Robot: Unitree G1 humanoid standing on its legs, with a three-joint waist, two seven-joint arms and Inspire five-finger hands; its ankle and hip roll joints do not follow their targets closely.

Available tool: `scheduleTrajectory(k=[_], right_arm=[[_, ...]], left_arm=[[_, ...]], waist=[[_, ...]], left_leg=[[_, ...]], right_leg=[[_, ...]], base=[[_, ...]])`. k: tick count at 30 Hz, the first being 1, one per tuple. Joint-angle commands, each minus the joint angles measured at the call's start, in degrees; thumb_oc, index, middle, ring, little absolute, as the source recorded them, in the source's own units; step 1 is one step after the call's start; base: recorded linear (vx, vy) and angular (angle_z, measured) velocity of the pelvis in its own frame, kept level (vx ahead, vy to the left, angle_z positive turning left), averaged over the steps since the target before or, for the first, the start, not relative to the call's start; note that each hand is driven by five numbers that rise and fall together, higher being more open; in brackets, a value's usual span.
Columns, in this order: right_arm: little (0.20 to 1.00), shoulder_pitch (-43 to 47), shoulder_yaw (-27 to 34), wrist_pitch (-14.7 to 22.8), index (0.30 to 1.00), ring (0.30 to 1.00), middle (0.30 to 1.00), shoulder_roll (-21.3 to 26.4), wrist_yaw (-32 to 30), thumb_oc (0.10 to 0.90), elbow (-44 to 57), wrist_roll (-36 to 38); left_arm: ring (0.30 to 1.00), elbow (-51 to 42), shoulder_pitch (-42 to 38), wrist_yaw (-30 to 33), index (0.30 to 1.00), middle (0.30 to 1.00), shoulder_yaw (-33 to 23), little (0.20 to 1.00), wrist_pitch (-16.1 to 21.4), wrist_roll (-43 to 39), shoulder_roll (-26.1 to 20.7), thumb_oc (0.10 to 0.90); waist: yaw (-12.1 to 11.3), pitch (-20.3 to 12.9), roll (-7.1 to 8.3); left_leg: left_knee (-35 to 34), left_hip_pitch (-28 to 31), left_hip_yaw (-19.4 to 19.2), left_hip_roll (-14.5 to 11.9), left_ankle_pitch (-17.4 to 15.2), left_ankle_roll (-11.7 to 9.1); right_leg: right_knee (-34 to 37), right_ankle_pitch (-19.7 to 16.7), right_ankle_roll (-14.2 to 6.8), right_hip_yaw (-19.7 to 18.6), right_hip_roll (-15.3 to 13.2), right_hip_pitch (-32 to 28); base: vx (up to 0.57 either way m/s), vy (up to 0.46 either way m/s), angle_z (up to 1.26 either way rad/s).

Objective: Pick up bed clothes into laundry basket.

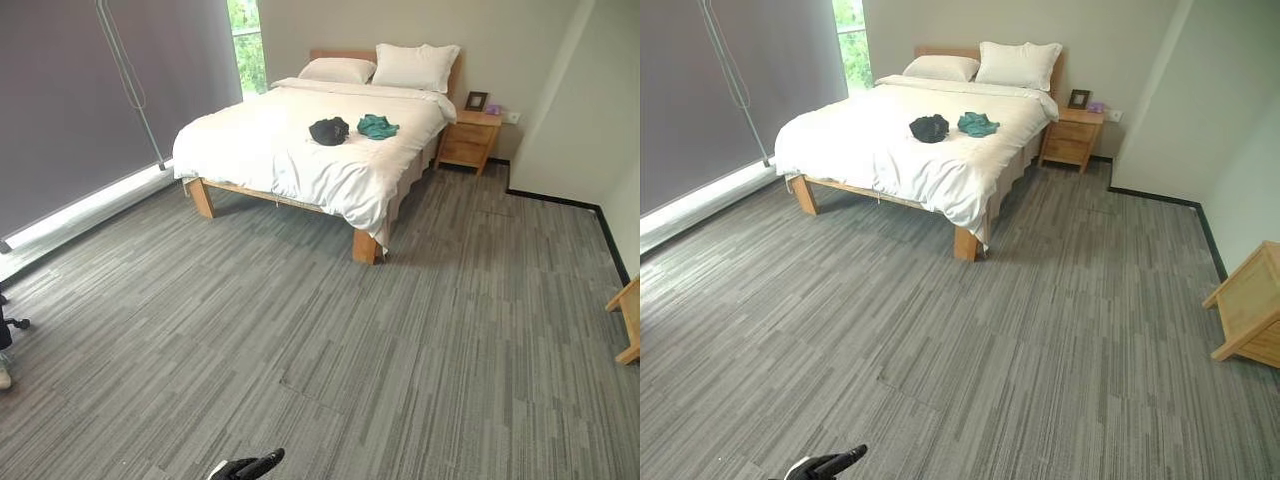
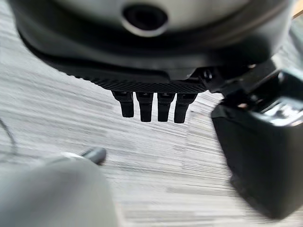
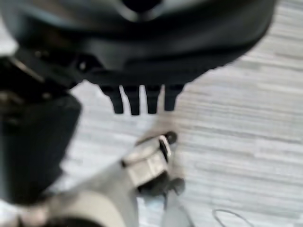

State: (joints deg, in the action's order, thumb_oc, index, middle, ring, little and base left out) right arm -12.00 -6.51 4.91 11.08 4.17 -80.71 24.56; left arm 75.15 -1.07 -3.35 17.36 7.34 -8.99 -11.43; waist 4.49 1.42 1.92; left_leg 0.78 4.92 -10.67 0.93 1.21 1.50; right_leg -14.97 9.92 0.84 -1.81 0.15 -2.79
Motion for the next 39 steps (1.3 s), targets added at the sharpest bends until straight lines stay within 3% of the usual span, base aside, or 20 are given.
scheduleTrajectory(k=[1,7,11,15,20,26,28,29,36,39], right_arm=[[0.9,0.9,-0.9,0.9,0.9,0.9,0.9,-0.5,1.5,0.8,-3.0,0.9],[0.9,3.1,4.9,2.4,0.9,0.9,0.9,4.4,1.5,0.8,0.2,8.4],[0.9,5.7,6.3,3.7,0.9,0.9,0.9,8.9,-0.2,0.8,6.4,7.2],[0.9,3.9,7.6,5.8,0.9,0.9,0.9,15.0,-2.7,0.8,37.6,1.8],[0.9,0.9,11.9,9.1,0.9,0.9,0.9,15.0,-3.5,0.8,59.2,0.0],[0.9,0.1,11.6,9.4,0.9,0.9,0.9,14.2,-4.4,0.8,65.1,-4.5],[0.9,-2.9,12.7,10.0,0.9,0.9,0.9,14.8,-5.2,0.8,69.9,-13.7],[0.9,-3.9,13.1,10.3,0.9,0.9,0.9,14.7,-5.3,0.8,70.2,-15.0],[0.9,-7.0,15.1,11.3,0.9,0.9,0.9,14.9,-3.6,0.8,73.5,-16.5],[0.9,-5.4,15.0,10.8,0.9,0.9,0.9,16.2,-4.2,0.8,74.3,-18.0]], left_arm=[[0.9,2.1,-1.9,-0.9,0.9,0.9,-0.8,0.9,1.7,0.6,3.2,0.8],[0.9,1.3,-3.3,-0.5,0.9,0.9,-2.1,0.9,2.4,0.6,-0.1,0.8],[0.9,-2.4,-7.3,0.5,0.9,0.9,-1.7,0.9,2.8,0.5,-3.4,0.8],[0.9,-19.4,-11.2,2.2,0.9,0.9,-2.3,0.9,4.8,-5.6,-8.0,0.8],[0.9,-38.3,-10.5,5.7,0.9,0.9,-5.2,0.9,6.7,-11.0,-7.8,0.8],[0.9,-46.9,-7.5,5.6,0.9,0.9,-4.4,0.9,5.7,-13.3,-5.4,0.8],[0.9,-52.3,-3.2,5.1,0.9,0.9,-6.5,0.9,5.9,-9.6,-6.5,0.8],[0.9,-53.3,-1.3,4.8,0.9,0.9,-7.5,0.9,6.1,-10.2,-6.3,0.8],[0.9,-59.7,6.1,2.7,0.9,0.9,-11.7,0.9,5.5,-11.9,-7.5,0.8],[0.9,-62.7,5.0,1.9,0.9,0.9,-11.7,0.9,5.3,-14.0,-8.3,0.8]], waist=[[0.2,-0.6,-0.59],[0.5,-1.6,-0.55],[0.9,-2.2,-0.72],[1.7,-2.2,-1.13],[1.7,-1.7,-0.98],[1.2,-0.8,-0.7],[1.0,-0.5,-0.75],[1.0,-0.5,-0.76],[2.2,0.4,-1.09],[2.7,0.8,-1.09]], left_leg=[[-2.7,0.5,-1.6,-6.3,1.3,-4.4],[-4.1,1.6,-2.0,-6.2,1.4,-4.7],[-4.5,2.1,-2.2,-6.3,1.4,-4.8],[-4.5,2.4,-2.7,-6.4,1.5,-4.9],[-4.5,2.5,-2.4,-6.3,1.3,-4.7],[-4.3,1.9,-1.7,-6.4,1.3,-4.4],[-4.6,2.1,-1.8,-6.5,1.2,-4.4],[-4.7,2.2,-1.8,-6.5,1.2,-4.4],[-4.8,2.0,-2.9,-6.6,1.0,-4.6],[-5.3,1.1,-4.0,-6.7,1.3,-4.6]], right_leg=[[10.8,-7.7,-6.4,-0.7,-1.6,1.3],[11.6,-8.0,-6.8,-1.1,-1.7,0.9],[11.5,-8.0,-7.1,-1.3,-1.7,0.8],[11.0,-8.1,-7.6,-1.5,-1.9,1.1],[10.8,-7.8,-7.5,-1.2,-2.2,1.0],[10.9,-7.8,-7.4,-0.8,-2.2,1.0],[11.3,-7.6,-7.3,-0.8,-2.1,0.8],[11.5,-7.5,-7.3,-0.9,-2.1,0.8],[11.2,-7.6,-7.2,-2.4,-2.0,1.7],[11.4,-8.3,-7.4,-3.1,-1.8,3.0]], base=[[0.03,0.012,0.03],[0.01,0.005,0.0],[0.02,0.016,-0.02],[0.01,0.034,-0.02],[0.02,0.009,0.01],[0.0,-0.002,0.02],[0.04,-0.014,0.03],[0.06,-0.019,0.03],[0.01,0.0,-0.03],[-0.03,0.008,-0.16]])
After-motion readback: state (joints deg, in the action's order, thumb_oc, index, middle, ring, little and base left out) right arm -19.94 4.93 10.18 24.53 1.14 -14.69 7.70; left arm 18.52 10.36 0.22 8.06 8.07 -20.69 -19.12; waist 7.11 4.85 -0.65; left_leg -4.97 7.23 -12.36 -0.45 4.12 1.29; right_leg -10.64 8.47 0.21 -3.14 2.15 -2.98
